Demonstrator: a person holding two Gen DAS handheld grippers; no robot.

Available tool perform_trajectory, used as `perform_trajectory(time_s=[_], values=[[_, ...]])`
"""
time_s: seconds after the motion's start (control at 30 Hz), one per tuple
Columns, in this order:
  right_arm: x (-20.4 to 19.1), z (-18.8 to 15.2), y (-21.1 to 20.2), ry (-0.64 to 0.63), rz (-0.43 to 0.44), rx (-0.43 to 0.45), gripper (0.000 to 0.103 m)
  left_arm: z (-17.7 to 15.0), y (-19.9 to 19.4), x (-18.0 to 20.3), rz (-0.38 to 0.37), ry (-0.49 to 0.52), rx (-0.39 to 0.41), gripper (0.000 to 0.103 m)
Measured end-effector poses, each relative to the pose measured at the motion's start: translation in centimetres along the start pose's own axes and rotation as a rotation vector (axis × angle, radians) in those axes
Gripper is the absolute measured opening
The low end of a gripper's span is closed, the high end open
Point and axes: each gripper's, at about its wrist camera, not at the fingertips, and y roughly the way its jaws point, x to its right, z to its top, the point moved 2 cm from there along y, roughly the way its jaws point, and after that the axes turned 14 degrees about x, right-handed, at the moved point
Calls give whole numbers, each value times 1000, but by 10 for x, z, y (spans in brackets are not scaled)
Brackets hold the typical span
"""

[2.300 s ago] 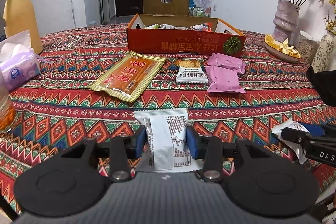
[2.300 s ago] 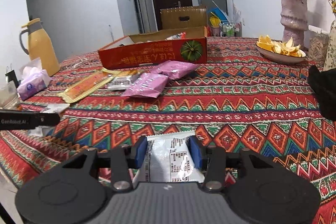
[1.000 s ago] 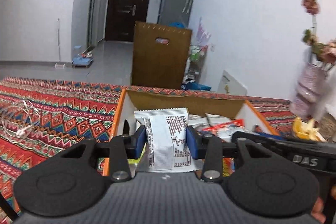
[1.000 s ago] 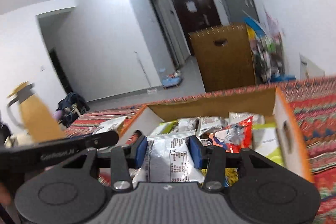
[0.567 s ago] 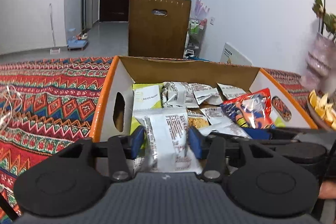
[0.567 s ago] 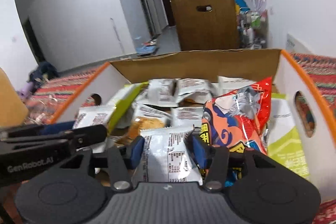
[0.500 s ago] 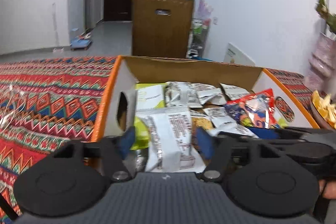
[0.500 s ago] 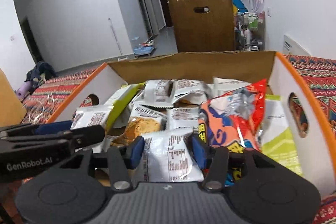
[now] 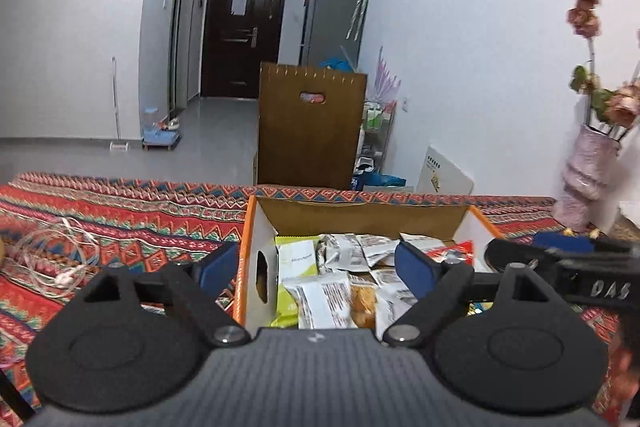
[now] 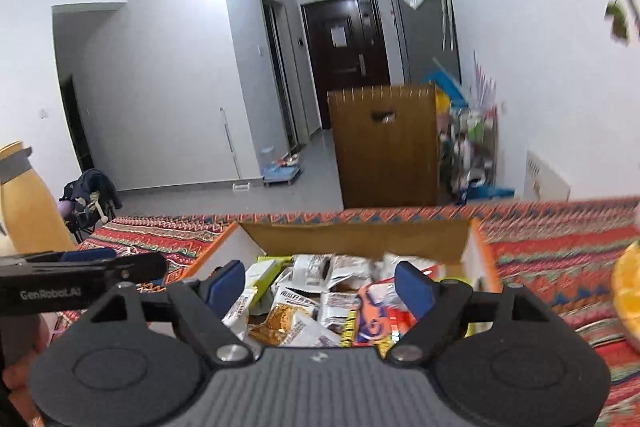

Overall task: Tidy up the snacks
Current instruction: 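Lower both white sachets into the cardboard box and open both tools, then withdraw both tools from the box back over the remaining snacks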

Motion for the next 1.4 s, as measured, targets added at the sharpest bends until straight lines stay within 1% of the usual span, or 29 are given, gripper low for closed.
perform_trajectory(time_s=[0.03, 0.07, 0.1, 0.2, 0.3, 0.47, 0.5, 0.57, 0.6, 0.63, 0.7, 0.8, 0.87, 0.93, 1.03, 1.2, 1.4], values=[[-1, 4, -13, -25, 2, 11, 84, 2, -12, 3, -8, 14, 9, 91], [-3, 8, -25, -47, 0, 19, 86, 3, -24, 6, -13, 26, 22, 95], [-4, 10, -37, -68, -5, 29, 87, 3, -38, 9, -15, 36, 34, 97], [-7, 14, -76, -115, -11, 47, 89, 0, -83, 18, -32, 62, 61, 100], [-5, 7, -115, -127, -8, 51, 96, -12, -129, 28, -55, 94, 91, 102], [-11, -28, -177, -140, 16, 27, 98, -38, -201, 41, -58, 117, 119, 103], [-13, -39, -190, -144, 13, 16, 100, -46, -214, 41, -47, 112, 122, 103], [-16, -58, -217, -157, -8, -1, 102, -62, -239, 43, -3, 102, 120, 103], [-18, -67, -227, -164, -15, -12, 102, -73, -252, 43, 5, 94, 117, 103], [-20, -79, -238, -173, -24, -28, 102, -81, -258, 42, 14, 80, 104, 103], [-22, -100, -256, -159, -46, -61, 102, -99, -271, 40, 38, 50, 46, 103], [-21, -130, -278, -100, -57, -121, 102, -122, -282, 38, 63, 57, -31, 103], [-20, -148, -289, -70, -47, -160, 102, -135, -290, 33, 79, 62, -61, 103], [-21, -159, -298, -77, -51, -186, 102, -143, -296, 29, 88, 46, -79, 103], [-22, -167, -308, -80, -66, -201, 102, -150, -299, 24, 95, 27, -101, 103], [-25, -168, -307, -83, -75, -196, 102, -152, -297, 26, 92, 29, -109, 103], [-31, -168, -289, -86, -54, -212, 102, -155, -282, 25, 91, 27, -135, 103]])
